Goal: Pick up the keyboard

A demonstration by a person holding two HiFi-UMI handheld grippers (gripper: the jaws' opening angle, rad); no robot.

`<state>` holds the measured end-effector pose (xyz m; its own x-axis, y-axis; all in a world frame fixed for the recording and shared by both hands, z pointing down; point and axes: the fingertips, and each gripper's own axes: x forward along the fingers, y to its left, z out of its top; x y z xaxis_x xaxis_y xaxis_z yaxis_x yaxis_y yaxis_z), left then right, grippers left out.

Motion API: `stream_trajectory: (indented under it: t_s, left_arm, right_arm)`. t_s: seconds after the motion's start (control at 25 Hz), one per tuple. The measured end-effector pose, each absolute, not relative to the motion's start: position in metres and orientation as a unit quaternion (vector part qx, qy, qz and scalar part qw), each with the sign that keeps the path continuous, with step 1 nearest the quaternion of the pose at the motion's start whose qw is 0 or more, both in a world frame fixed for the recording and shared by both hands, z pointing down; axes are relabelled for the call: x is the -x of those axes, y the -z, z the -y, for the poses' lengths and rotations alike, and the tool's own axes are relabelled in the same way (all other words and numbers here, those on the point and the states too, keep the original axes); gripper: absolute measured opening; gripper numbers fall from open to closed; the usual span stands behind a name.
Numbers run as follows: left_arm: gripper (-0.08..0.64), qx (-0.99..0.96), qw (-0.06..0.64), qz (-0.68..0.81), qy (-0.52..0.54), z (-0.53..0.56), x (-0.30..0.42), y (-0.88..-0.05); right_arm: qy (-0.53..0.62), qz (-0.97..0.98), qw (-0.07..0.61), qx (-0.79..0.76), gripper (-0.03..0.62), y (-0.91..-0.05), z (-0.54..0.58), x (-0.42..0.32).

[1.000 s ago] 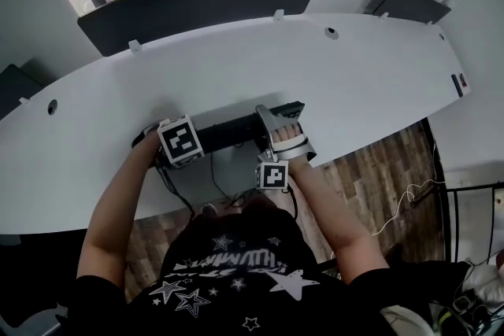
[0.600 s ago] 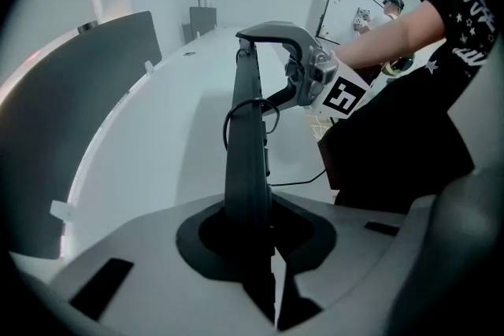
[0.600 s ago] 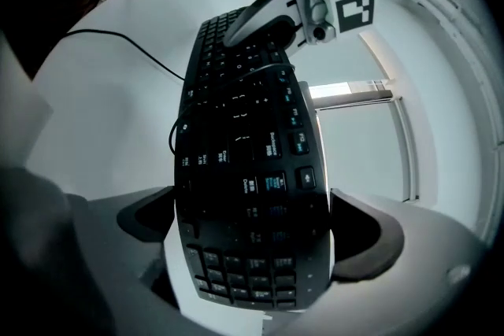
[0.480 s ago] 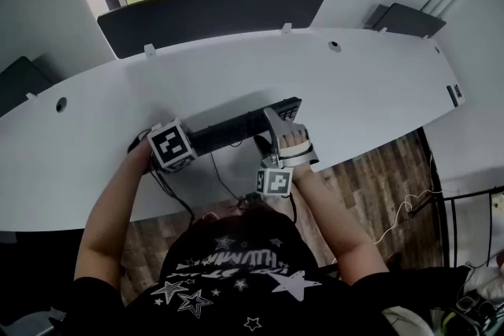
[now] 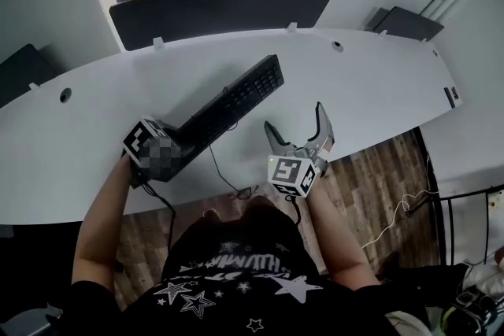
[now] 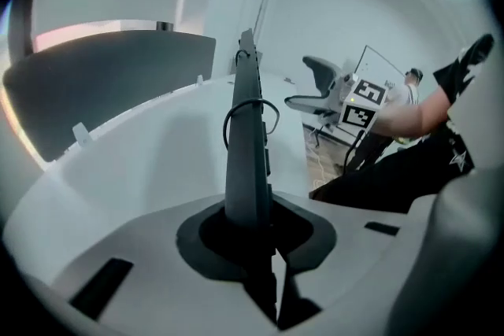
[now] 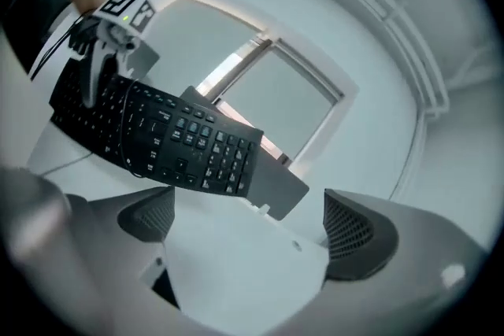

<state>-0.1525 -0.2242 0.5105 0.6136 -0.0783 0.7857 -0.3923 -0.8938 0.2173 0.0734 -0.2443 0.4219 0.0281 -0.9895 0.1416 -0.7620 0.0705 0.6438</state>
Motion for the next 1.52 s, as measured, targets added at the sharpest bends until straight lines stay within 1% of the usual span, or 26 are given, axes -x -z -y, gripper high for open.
stream_trajectory:
  t_s: [0.12, 0.16, 0.2, 0.24, 0.28, 0.32, 0.4, 0.44, 0.6, 0.72, 0.8, 0.88, 1.08, 1.28, 1.52]
  left_arm:
    - [0.071, -0.893, 0.242, 0.137, -0.354, 0.209, 0.147, -0.491]
    - [0.071, -0.898, 0.256, 0.139, -0.331, 0.202, 0.143, -0.486]
    - [0.071, -0.902, 0.269, 0.142, -0.308, 0.196, 0.139, -0.481]
    - [0.071, -0.905, 0.281, 0.145, -0.286, 0.189, 0.133, -0.475]
    - [0.071, -0.907, 0.292, 0.149, -0.265, 0.182, 0.128, -0.470]
    - [0.071, -0.908, 0.303, 0.153, -0.245, 0.176, 0.123, -0.464]
    - [0.071, -0.909, 0.320, 0.163, -0.212, 0.165, 0.115, -0.457]
    - [0.071, -0.909, 0.327, 0.167, -0.199, 0.160, 0.110, -0.455]
    - [0.071, -0.906, 0.350, 0.180, -0.156, 0.130, 0.089, -0.449]
    - [0.071, -0.902, 0.371, 0.182, -0.128, 0.102, 0.073, -0.450]
    - [0.071, -0.896, 0.386, 0.184, -0.117, 0.082, 0.064, -0.455]
    - [0.071, -0.891, 0.397, 0.191, -0.107, 0.062, 0.057, -0.460]
    - [0.071, -0.884, 0.407, 0.216, -0.082, 0.010, 0.035, -0.467]
    - [0.071, -0.882, 0.400, 0.245, -0.040, -0.040, 0.016, -0.458]
    - [0.071, -0.868, 0.402, 0.289, -0.023, -0.057, 0.007, -0.452]
  right_arm:
    - [0.086, 0.701, 0.203, -0.678, 0.569, -0.420, 0.236, -0.081]
    - [0.053, 0.710, 0.181, -0.678, 0.533, -0.422, 0.233, -0.083]
    - [0.024, 0.717, 0.165, -0.677, 0.465, -0.426, 0.229, -0.087]
    - [0.000, 0.719, 0.157, -0.677, 0.411, -0.429, 0.225, -0.091]
    - [-0.014, 0.719, 0.155, -0.677, 0.373, -0.432, 0.222, -0.096]
    - [-0.016, 0.718, 0.154, -0.679, 0.337, -0.433, 0.219, -0.099]
    - [-0.004, 0.716, 0.145, -0.683, 0.219, -0.428, 0.215, -0.102]
    - [-0.004, 0.717, 0.139, -0.683, 0.177, -0.427, 0.212, -0.104]
    - [-0.060, 0.728, 0.092, -0.677, 0.106, -0.432, 0.191, -0.126]
    - [-0.124, 0.735, 0.057, -0.664, 0.022, -0.445, 0.172, -0.146]
    - [-0.170, 0.741, 0.036, -0.648, 0.003, -0.452, 0.158, -0.152]
    - [-0.185, 0.749, 0.031, -0.636, 0.003, -0.454, 0.141, -0.153]
    - [-0.162, 0.774, 0.064, -0.608, 0.003, -0.456, 0.091, -0.157]
    - [-0.157, 0.795, 0.067, -0.582, 0.002, -0.455, 0.044, -0.164]
    - [-0.172, 0.816, 0.083, -0.546, 0.002, -0.459, 0.031, -0.171]
